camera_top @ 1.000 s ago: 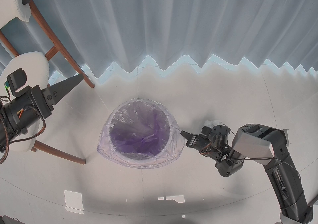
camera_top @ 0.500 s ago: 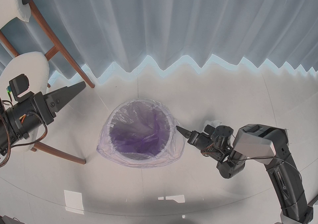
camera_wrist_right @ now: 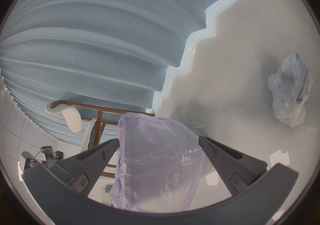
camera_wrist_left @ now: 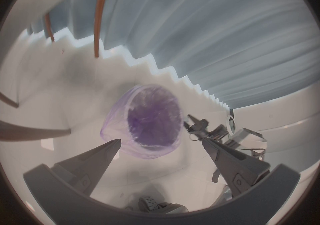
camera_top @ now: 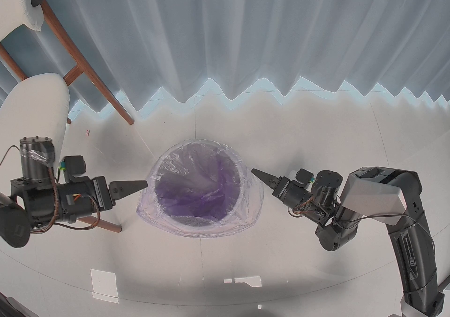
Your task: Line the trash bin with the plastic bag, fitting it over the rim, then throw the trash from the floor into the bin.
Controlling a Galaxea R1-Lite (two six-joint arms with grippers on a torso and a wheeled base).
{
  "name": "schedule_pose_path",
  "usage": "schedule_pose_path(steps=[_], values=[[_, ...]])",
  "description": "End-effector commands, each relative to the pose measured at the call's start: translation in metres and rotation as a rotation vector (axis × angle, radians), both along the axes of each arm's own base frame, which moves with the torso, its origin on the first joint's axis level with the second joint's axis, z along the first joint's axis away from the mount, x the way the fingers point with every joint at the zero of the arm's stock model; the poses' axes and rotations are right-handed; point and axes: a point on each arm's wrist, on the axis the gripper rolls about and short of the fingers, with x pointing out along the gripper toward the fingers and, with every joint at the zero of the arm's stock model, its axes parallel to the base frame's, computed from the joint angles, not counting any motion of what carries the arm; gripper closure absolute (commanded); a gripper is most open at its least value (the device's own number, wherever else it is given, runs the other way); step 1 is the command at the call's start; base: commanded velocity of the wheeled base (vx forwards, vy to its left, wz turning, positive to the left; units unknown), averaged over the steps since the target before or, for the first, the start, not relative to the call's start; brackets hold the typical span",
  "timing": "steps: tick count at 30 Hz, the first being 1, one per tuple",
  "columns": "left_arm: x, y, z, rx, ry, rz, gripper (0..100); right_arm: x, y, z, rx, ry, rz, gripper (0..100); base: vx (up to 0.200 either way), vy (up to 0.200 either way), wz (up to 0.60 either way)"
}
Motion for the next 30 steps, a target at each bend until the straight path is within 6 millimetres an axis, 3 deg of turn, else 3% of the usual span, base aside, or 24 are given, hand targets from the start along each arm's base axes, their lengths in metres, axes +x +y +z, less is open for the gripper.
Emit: schedule_pose_path(steps=[1,6,16,30], values=[[0.048,0.029,-0.103,-0.017,0.319,0.078,0,0.001,-0.001,0.001,0.007,-0.027,0.011,0,0.000,0.000,0.00],[0.043,0.029,-0.139,0.039,0.309,0.049,0,0.006,0.001,-0.003,0.009,-0.034,0.011,0,0.000,0.000,0.00],[0.050,0.017,-0.169,0.067,0.364,0.025,0,0.009,0.001,-0.005,0.010,-0.044,0.009,0,0.000,0.000,0.00],[0.069,0.013,-0.180,0.042,0.258,0.096,0,0.011,-0.002,-0.006,0.006,-0.048,0.003,0,0.000,0.000,0.00]])
